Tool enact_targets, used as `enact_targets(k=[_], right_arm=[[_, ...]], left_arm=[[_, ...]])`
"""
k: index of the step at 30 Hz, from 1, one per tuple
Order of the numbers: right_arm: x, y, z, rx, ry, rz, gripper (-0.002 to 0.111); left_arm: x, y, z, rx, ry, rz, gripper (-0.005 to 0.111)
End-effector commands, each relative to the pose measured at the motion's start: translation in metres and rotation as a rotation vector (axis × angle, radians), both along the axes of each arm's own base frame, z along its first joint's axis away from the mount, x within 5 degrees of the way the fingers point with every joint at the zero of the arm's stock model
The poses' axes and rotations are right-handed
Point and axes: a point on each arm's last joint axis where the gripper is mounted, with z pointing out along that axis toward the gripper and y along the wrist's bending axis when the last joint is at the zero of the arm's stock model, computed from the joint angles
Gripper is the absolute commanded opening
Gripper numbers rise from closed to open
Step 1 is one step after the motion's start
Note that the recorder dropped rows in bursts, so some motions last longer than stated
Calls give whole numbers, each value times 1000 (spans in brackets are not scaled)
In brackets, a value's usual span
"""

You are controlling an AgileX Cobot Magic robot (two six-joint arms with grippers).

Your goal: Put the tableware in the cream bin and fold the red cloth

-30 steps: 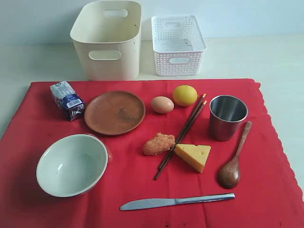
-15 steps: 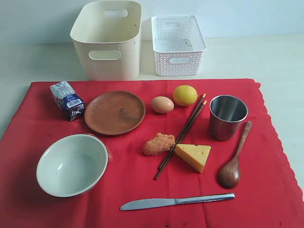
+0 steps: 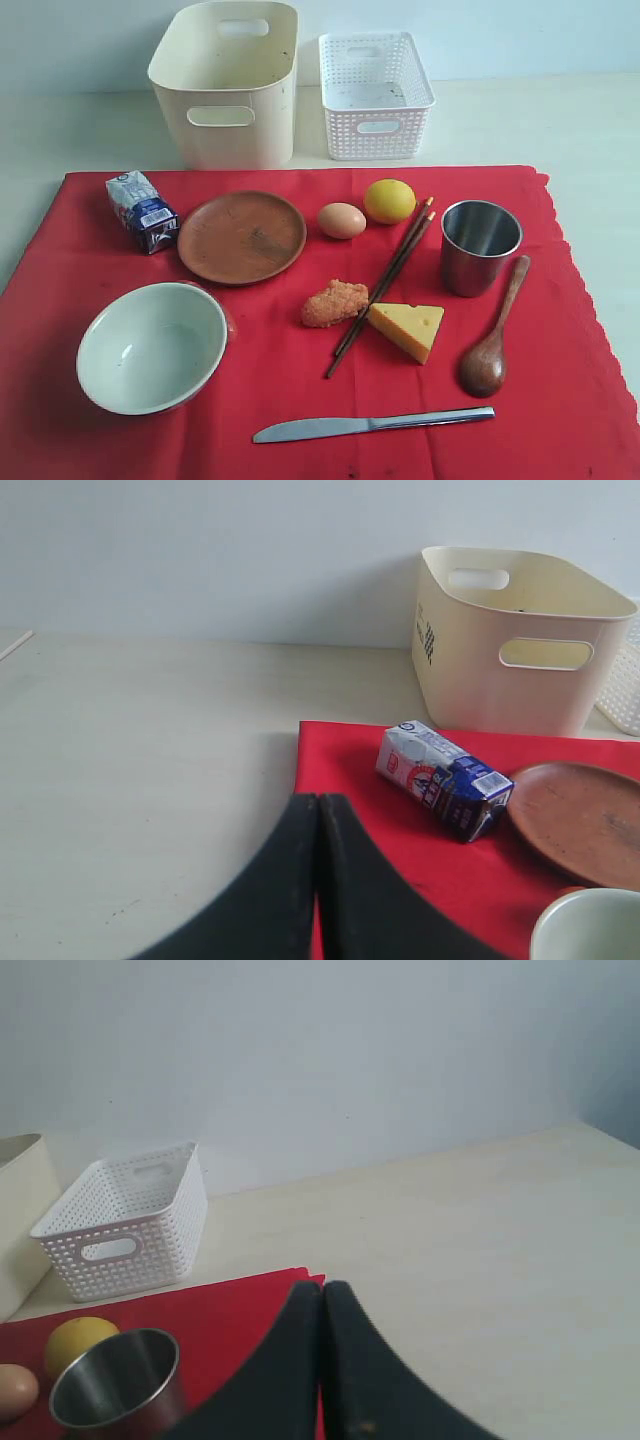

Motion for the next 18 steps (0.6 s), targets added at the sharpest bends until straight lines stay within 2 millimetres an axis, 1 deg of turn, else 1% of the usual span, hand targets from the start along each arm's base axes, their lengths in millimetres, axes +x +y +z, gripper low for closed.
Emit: enact_targets(k=[1, 18], right_arm=[[0, 0, -1, -7, -5, 3, 0], [0, 0, -1, -6, -12, 3, 0]], left_arm=[[0, 0, 1, -6, -11, 3, 2], [0, 0, 1, -6, -11, 3, 2]])
